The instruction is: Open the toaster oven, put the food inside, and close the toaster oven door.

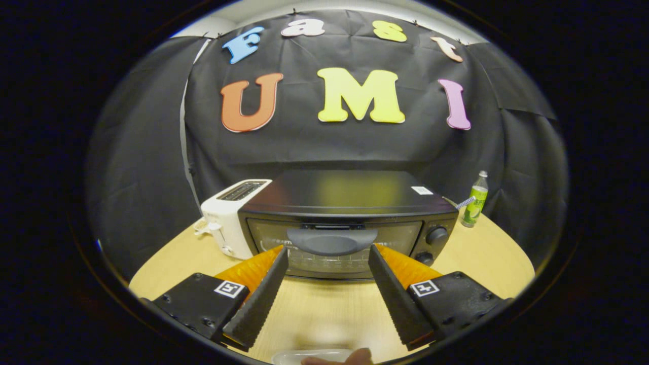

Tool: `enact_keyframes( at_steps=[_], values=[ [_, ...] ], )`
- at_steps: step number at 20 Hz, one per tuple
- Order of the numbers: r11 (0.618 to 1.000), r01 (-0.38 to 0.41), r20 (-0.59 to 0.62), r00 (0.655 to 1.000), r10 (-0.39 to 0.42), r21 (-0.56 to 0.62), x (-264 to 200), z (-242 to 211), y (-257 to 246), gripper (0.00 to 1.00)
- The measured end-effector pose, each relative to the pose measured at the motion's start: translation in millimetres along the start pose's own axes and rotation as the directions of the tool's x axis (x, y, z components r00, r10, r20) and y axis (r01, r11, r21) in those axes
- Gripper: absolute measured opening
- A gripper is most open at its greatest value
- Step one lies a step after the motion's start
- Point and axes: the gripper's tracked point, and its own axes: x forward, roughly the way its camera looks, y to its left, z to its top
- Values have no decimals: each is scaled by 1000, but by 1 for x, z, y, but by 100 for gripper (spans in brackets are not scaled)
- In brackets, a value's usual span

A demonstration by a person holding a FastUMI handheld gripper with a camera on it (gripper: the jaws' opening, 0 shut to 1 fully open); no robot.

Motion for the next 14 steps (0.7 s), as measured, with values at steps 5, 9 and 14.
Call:
enact_keyframes(
  at_steps=[5,9,14],
  values=[
    [998,-54,138,989,49,27,-70,59,-2,100],
    [998,-40,235,972,25,57,-135,104,-29,100],
    [998,-19,325,946,-2,61,-213,142,-54,100]
  ],
)
